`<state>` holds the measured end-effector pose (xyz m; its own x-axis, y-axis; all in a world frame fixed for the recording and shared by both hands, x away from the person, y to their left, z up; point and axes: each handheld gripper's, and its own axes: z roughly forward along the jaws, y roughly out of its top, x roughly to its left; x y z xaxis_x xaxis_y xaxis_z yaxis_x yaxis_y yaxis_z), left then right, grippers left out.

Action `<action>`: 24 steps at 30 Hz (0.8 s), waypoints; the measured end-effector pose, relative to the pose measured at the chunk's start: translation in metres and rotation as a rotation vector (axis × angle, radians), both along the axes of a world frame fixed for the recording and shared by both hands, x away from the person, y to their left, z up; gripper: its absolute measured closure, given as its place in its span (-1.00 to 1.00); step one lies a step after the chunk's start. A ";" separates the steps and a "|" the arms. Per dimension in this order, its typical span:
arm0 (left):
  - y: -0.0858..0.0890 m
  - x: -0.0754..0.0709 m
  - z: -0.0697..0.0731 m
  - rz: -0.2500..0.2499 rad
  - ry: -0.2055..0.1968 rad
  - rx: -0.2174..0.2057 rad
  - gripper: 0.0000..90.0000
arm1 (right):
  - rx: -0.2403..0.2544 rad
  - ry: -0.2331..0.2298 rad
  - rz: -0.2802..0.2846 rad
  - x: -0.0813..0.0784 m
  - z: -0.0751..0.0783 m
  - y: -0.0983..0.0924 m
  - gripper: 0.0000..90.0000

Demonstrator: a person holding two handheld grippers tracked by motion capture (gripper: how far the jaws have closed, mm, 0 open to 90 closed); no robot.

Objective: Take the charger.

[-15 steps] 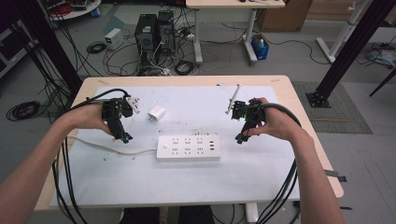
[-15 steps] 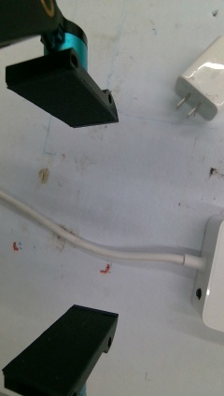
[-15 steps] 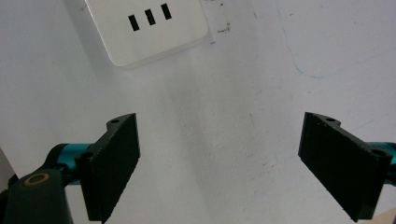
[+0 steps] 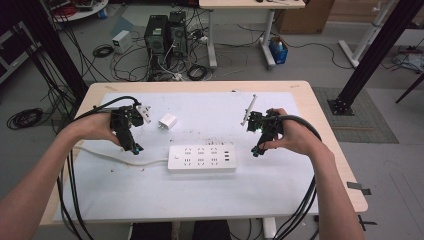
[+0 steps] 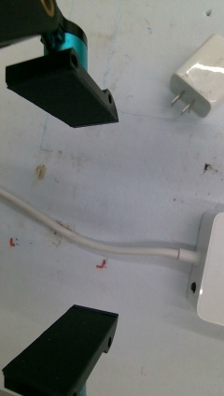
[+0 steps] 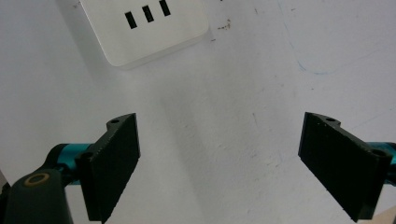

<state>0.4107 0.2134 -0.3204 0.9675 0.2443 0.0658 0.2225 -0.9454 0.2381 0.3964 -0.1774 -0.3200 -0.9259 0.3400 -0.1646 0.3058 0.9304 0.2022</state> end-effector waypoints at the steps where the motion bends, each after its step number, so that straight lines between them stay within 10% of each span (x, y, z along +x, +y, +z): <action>1: 0.000 0.000 0.000 0.000 0.000 0.000 -0.87 | 0.000 0.000 0.000 0.000 0.000 0.000 -0.73; 14: 0.007 0.022 -0.018 0.200 -0.038 -0.069 -0.87 | -0.007 0.002 0.004 0.000 -0.001 0.004 -0.73; 24: 0.004 0.035 -0.040 0.418 -0.138 -0.271 -0.87 | -0.011 -0.005 0.017 -0.001 -0.002 0.008 -0.73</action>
<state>0.4456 0.2175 -0.3603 0.7703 0.6342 0.0666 0.5173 -0.6825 0.5163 0.3951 -0.1691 -0.3216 -0.9306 0.3225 -0.1733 0.2889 0.9376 0.1934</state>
